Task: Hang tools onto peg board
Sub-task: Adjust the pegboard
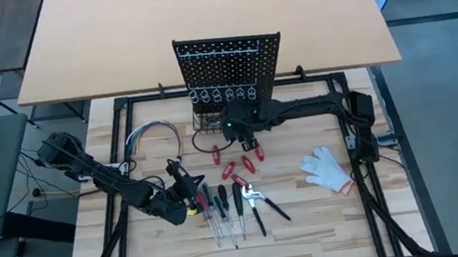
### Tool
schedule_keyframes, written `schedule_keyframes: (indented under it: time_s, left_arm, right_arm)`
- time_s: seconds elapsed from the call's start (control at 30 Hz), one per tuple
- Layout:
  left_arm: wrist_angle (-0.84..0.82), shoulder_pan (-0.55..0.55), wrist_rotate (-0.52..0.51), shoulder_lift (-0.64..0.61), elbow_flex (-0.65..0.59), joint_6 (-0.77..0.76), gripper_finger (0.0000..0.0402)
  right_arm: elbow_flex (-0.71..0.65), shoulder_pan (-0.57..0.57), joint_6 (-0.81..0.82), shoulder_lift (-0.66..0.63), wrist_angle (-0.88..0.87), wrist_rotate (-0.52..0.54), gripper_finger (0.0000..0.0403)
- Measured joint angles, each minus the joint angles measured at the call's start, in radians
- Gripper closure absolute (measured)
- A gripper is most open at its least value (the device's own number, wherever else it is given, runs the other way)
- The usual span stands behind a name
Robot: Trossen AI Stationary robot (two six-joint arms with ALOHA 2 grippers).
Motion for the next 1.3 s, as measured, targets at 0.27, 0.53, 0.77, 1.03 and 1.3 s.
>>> schedule_keyframes:
  time_s: [0.27, 0.53, 0.77, 1.03, 1.3]
  left_arm:
    - [0.0, 0.0, 0.0, 0.0, 0.0, -0.001, 0.0401]
    - [0.0, 0.0, 0.0, 0.0, 0.0, -0.003, 0.0402]
    - [-0.002, -0.002, 0.0, 0.0, 0.0, -0.014, 0.0402]
    - [-0.016, 0.005, 0.0, 0.0, 0.0, -0.026, 0.0401]
    - [-0.052, 0.025, 0.0, 0.0, 0.0, -0.055, 0.0402]
  right_arm:
    - [-0.01, 0.025, 0.08, 0.0, -0.057, -0.007, 0.0207]
    - [-0.057, 0.06, 0.117, -0.053, -0.062, -0.001, 0.0251]
    - [-0.354, 0.076, 0.266, -0.222, 0.233, -0.026, 0.0308]
    - [-0.579, 0.036, 0.318, -0.228, 0.594, -0.078, 0.0381]
    - [-0.549, -0.051, 0.286, -0.094, 0.801, -0.088, 0.0397]
